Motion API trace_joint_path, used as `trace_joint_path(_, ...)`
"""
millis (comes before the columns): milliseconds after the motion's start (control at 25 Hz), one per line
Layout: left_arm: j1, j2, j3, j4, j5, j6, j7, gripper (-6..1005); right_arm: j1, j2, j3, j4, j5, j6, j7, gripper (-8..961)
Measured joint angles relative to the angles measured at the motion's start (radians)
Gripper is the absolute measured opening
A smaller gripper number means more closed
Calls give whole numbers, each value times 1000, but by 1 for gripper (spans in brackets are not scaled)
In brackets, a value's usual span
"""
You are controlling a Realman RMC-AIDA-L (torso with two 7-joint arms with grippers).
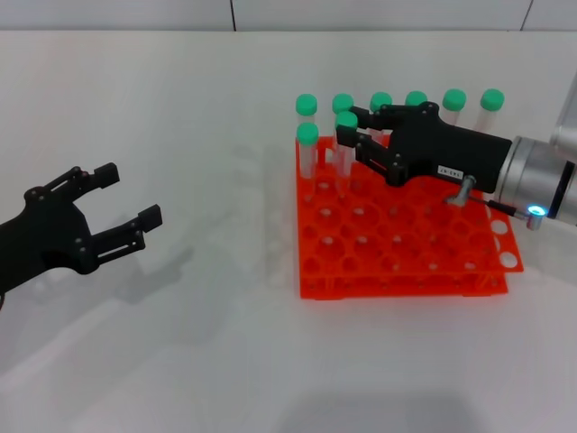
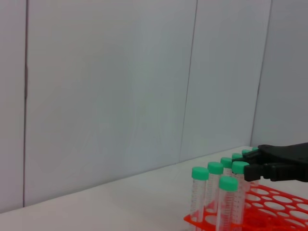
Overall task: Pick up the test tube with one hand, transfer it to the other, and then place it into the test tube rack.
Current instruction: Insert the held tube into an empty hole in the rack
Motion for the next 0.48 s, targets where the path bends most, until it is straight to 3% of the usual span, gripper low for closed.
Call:
trace_joint_path(360,-9,0,-1,0,0,0,0,861,-7,0,0,-9,4,-8,0,296)
trace_joint_path(480,-10,1,-1,1,0,0,0,862,-8,0,3,-11,8,-8,3,440)
